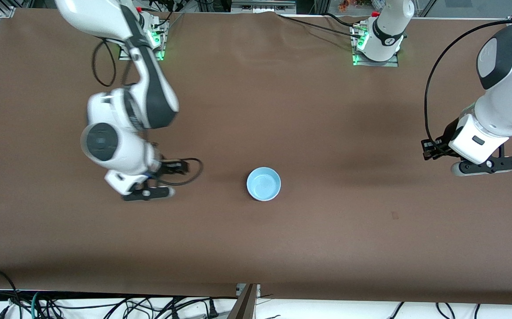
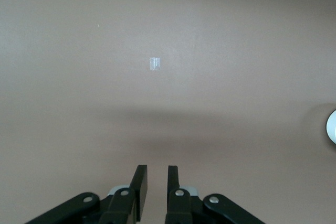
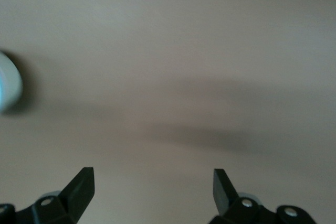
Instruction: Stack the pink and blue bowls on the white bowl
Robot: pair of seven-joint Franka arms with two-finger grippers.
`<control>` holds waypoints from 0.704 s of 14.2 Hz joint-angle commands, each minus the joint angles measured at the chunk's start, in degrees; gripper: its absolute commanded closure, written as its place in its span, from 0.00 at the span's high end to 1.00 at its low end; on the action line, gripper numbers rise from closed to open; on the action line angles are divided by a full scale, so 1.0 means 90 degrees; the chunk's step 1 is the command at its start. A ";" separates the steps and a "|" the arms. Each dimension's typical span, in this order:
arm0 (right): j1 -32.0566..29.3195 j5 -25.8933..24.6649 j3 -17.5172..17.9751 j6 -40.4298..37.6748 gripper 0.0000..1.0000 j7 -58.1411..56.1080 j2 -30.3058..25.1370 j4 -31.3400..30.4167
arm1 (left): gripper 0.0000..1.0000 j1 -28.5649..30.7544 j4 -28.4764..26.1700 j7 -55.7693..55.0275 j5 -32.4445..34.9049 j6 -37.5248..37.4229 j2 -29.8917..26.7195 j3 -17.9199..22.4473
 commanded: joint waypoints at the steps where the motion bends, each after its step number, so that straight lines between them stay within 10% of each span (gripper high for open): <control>1: 0.0050 -0.0346 -0.0524 -0.0928 1.00 -0.0995 -0.0594 -0.0097 | 0.53 0.0067 0.0070 0.0148 -0.0066 0.0041 0.0010 -0.0035; 5: -0.0251 -0.0697 -0.0674 -0.1819 1.00 -0.1036 -0.1551 -0.0116 | 0.76 0.0057 0.0157 0.0138 -0.0066 0.0041 0.0059 -0.0035; 10: -0.2594 -0.2366 0.2057 -0.2074 1.00 -0.1026 -0.2880 -0.0360 | 0.95 0.0038 0.0207 0.0138 -0.0027 0.0041 0.0108 -0.0035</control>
